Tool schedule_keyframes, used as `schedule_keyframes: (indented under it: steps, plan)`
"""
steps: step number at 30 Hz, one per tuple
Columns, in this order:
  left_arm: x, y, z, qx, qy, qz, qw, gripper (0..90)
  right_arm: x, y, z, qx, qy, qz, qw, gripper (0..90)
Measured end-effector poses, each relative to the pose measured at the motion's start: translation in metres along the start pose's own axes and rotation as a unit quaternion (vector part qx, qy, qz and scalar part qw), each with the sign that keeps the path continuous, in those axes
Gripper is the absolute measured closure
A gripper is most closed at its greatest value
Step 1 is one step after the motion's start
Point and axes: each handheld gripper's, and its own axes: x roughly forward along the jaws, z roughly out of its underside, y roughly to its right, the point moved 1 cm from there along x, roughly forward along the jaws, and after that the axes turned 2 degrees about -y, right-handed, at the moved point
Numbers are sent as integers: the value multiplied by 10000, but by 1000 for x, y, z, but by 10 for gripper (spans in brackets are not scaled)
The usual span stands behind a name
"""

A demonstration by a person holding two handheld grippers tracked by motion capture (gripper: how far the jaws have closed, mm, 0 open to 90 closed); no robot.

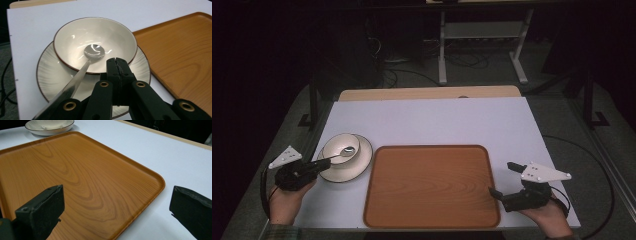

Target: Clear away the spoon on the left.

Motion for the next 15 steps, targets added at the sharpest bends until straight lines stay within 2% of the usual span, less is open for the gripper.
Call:
schedule_keyframes:
  steps: [9,15]
  plan:
    - [-3,-8,2,-109,47,-125,9999,899,1,0,0,-10,-23,-12,10000,0]
    - [-2,-10,1,-113,54,-220,9997,899,1,0,0,-13,-30,-13,10000,0]
